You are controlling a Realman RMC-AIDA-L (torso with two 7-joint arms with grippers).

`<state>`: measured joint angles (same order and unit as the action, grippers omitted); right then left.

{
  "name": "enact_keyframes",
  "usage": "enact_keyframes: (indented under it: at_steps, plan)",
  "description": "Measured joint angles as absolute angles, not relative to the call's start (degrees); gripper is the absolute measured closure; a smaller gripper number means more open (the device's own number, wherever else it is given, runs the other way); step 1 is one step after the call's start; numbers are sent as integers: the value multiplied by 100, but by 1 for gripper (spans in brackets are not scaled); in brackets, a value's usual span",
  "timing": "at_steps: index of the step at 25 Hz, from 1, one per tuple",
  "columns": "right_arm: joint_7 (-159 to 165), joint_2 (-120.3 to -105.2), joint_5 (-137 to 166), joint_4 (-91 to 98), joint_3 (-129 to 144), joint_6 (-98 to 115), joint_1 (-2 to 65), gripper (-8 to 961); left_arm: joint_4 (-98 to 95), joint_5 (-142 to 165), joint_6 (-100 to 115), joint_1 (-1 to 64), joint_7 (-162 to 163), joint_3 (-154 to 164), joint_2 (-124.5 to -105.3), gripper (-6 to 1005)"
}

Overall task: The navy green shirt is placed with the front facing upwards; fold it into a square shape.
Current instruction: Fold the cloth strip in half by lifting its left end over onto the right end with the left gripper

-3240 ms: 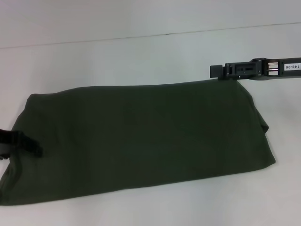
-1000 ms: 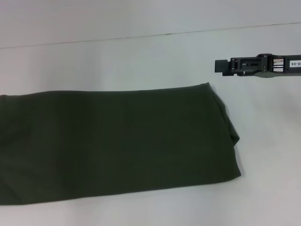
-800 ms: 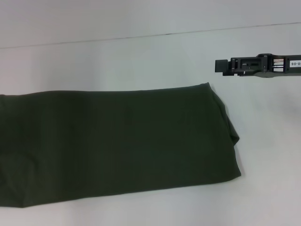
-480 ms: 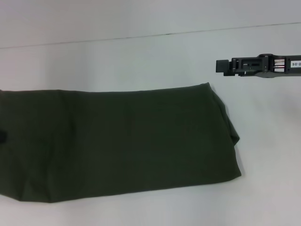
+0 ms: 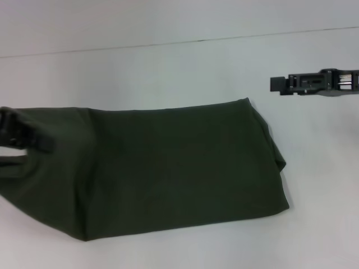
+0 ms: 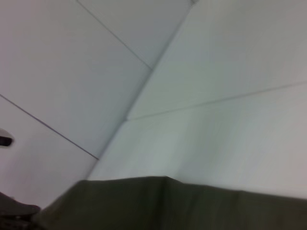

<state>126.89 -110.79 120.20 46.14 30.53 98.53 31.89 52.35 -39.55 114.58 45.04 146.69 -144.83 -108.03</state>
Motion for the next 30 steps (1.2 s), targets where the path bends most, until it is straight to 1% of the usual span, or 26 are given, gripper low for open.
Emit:
enact_keyframes:
  at_steps: [3, 11, 19, 26, 30]
  plan:
    - [12699, -11025, 12182, 4614, 3035, 9837, 3132, 162, 5004, -4155, 11423, 4633, 14646, -14446, -10940, 933]
    - [12700, -10913, 12272, 4614, 3035, 9783, 3007, 163, 4877, -4374, 11334, 5018, 14657, -14337, -11458, 933]
    - [12700, -10873, 12274, 4614, 3069, 9772, 3011, 161, 4750, -4757, 11102, 5381, 14698, -14244, -11940, 934]
    - [12749, -10871, 12296, 4614, 3084, 9750, 3014, 164, 4129, -5112, 10675, 5674, 14583, -14113, -12153, 934]
    - [12760, -10871, 12490, 4613, 3080, 9714, 3026, 166, 4068, -5333, 10575, 5724, 14541, -13999, -12257, 935]
